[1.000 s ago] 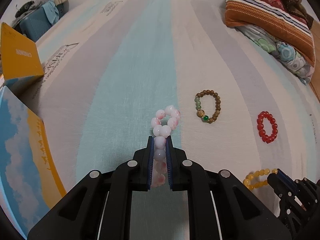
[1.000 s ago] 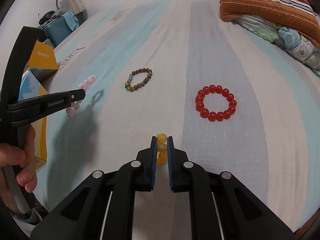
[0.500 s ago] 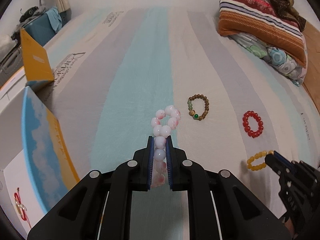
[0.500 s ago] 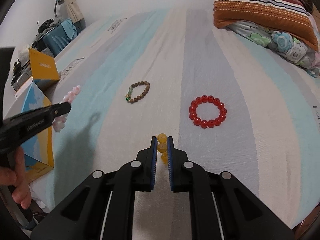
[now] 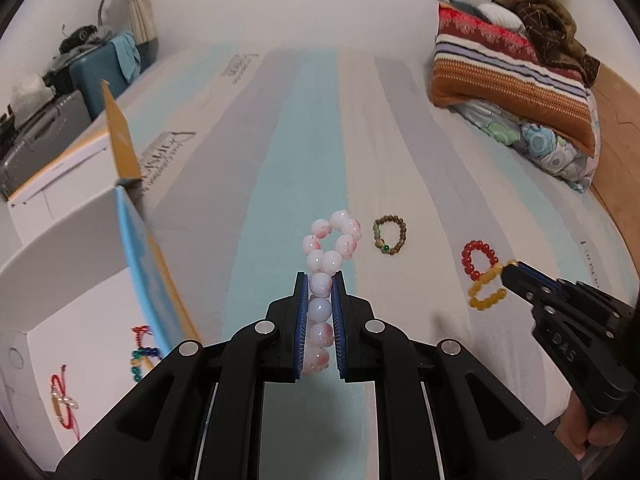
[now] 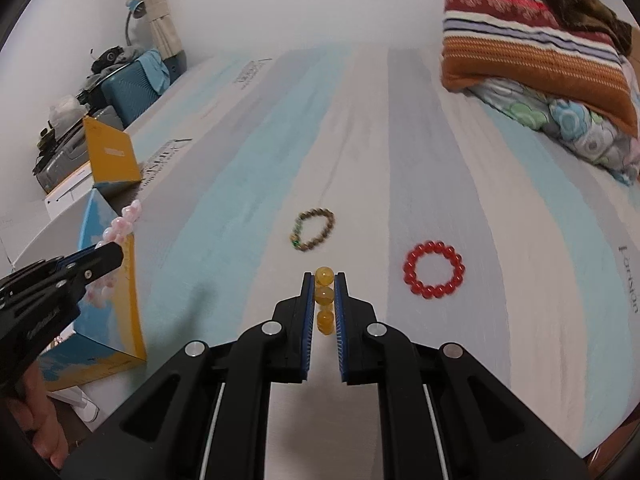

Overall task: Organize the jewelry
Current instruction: 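Carry the pink-white and yellow bead bracelets over the white box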

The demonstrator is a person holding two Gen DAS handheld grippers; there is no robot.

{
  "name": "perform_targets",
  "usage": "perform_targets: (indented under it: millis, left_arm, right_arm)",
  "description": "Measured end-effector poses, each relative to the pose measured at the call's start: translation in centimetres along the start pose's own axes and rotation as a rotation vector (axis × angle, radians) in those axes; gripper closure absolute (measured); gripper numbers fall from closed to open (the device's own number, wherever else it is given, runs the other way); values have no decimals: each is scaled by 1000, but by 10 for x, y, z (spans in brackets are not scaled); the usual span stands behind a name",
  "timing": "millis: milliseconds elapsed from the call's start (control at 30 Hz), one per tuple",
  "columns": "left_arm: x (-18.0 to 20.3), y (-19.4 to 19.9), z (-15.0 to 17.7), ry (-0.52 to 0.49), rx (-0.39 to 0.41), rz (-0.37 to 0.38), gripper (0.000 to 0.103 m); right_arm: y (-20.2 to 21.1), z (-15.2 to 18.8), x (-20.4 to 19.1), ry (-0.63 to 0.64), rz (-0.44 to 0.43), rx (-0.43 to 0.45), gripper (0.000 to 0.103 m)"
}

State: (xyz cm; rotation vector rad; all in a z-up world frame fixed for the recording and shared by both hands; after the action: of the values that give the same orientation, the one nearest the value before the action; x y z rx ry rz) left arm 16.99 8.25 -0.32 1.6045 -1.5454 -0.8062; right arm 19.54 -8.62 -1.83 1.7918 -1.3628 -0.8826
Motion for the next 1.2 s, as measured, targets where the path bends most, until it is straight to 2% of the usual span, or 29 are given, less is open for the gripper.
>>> perform_targets:
  millis: [433,600,1200]
  left_arm:
    - [-41,51,2,50,80,-26,92]
    - [-64,72,6,78,116,-59,92]
    - [-182,95,54,219,98,-167,92]
  right_arm:
    - [12,-20,-57,53,-33,24,94]
    - [17,-25,-80,75,-52,35,94]
    - [34,-24,-187,197,-133,67,94]
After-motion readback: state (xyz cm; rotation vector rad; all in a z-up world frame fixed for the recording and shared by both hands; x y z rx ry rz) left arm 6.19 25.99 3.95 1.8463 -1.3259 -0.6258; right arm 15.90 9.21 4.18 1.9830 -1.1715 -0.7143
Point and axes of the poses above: each gripper's, at about its wrist camera, not at the fingertips, and y roughly against the way its jaws point, x to its right, z to its underside, the point moved 9 cm from there along -y, roughly the way its jaws point, and after that the axes turned 8 degrees about -x, right-handed, at the moved point
